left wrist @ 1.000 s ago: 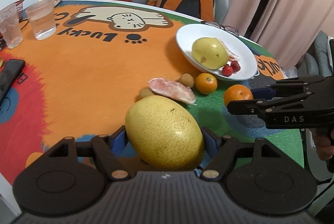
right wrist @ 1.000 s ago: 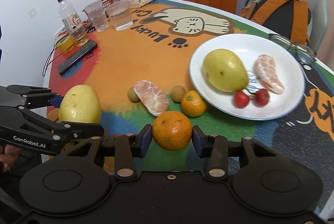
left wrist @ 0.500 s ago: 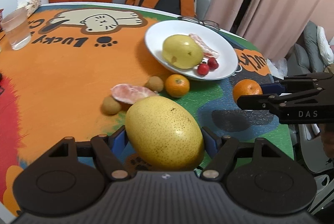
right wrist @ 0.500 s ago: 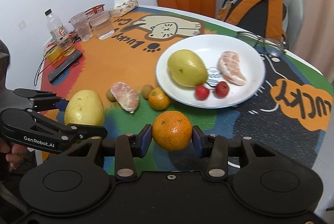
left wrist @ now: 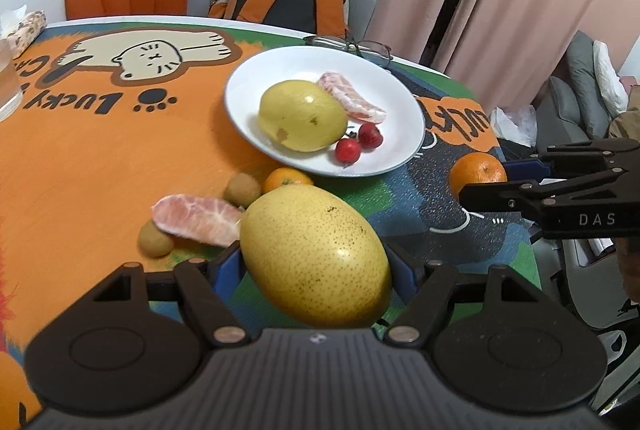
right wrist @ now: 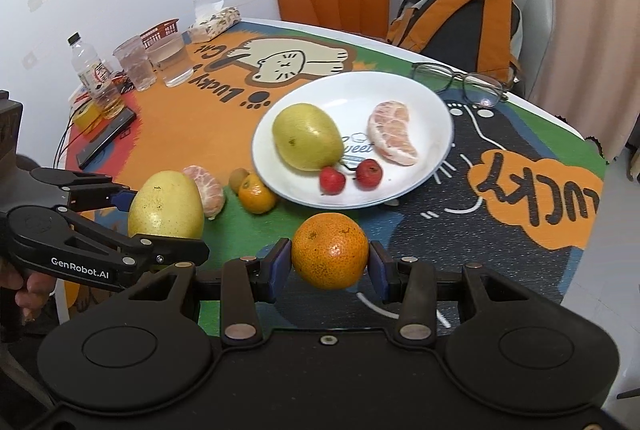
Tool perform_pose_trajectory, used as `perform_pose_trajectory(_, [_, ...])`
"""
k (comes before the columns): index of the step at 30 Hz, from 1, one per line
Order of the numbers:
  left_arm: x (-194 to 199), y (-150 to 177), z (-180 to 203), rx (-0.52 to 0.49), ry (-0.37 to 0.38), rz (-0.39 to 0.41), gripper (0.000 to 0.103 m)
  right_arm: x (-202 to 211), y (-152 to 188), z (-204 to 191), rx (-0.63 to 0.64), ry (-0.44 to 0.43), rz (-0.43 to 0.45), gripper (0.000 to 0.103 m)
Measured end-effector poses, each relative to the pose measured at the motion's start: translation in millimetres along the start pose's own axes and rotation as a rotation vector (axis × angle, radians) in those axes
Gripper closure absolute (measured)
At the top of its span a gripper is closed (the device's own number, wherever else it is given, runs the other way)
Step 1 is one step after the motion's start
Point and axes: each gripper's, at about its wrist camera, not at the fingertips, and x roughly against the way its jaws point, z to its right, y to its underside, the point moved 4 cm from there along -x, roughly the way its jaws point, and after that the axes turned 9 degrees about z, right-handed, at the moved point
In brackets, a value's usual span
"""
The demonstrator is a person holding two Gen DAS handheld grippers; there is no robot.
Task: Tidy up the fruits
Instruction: 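Lift the pomelo over the white plate with the left gripper while the right gripper carries the orange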
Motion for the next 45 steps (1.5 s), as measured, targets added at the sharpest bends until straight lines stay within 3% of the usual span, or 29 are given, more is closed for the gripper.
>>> perform_pose_trajectory(22, [-38,-51,7,-0.027,0.004,0.011,0.03,-29,-27,28,-0.025,-0.003,0.01,0.061])
perform_pose_trajectory(45, [-91,-113,-10,-0.062,0.01,0.039,0.03,-77,-45,44,-0.066,0.068,-0.007,0.061])
